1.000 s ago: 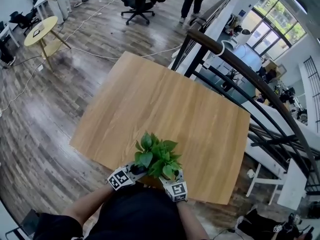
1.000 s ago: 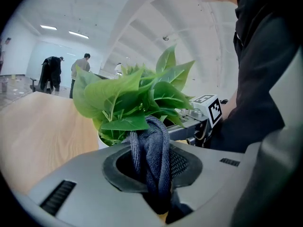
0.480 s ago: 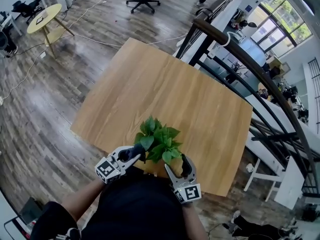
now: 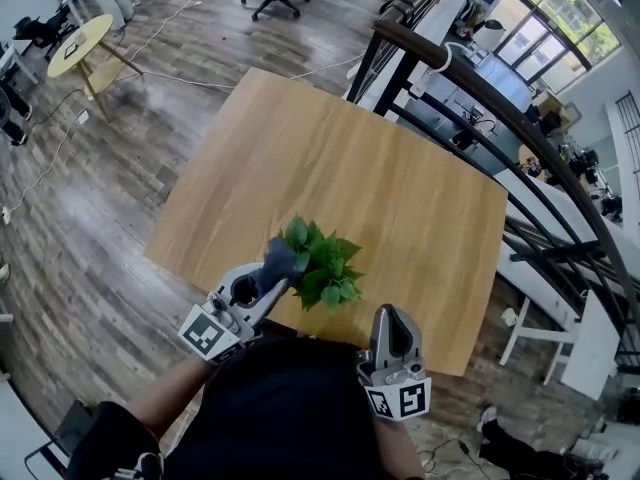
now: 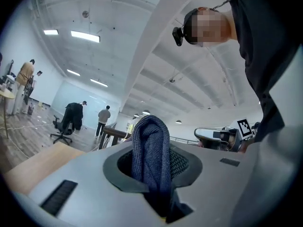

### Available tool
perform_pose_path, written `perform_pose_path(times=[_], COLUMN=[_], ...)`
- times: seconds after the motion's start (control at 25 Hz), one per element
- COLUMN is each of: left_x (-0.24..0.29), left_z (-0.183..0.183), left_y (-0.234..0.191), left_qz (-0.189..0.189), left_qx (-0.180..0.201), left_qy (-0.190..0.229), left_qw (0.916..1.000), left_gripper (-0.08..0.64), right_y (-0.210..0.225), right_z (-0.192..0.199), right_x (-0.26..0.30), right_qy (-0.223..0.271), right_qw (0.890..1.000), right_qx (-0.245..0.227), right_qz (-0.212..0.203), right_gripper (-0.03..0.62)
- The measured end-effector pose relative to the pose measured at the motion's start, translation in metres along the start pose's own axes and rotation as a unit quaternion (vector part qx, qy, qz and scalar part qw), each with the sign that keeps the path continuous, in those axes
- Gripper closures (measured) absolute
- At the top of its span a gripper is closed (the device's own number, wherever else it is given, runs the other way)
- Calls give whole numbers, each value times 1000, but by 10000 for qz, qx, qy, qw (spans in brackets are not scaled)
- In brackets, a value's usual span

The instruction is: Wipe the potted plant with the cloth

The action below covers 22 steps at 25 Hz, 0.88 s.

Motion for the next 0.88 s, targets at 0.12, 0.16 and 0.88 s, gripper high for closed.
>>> perform_pose_path(times=[0.12, 0.16, 0.88], left_x=[7, 7, 8], left_z=[-14, -17, -24], left_y=[13, 18, 39], left_qz=[46, 58, -165], left_qx=[118, 130, 330], left_qy=[116, 157, 368], left_qw=[9999, 9998, 9986], left_gripper=[469, 469, 469], right_y=[0, -1, -13], right_z=[-5, -4, -5], right_x=[2, 3, 17], right_qy=[-72, -161, -680], right_qw=[9995, 9993, 9928], right_qx=[-282, -333, -980], right_qz=[76, 94, -110], right_gripper=[577, 577, 577])
Point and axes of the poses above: the fingertips, and each gripper's own axes: x forward along the fingers, y to its right, z out of its underside, the point moved 6 cm from there along -x, backward along the fingers, and after that the axes turned 14 degrees about -x, right-handed, at the moved point
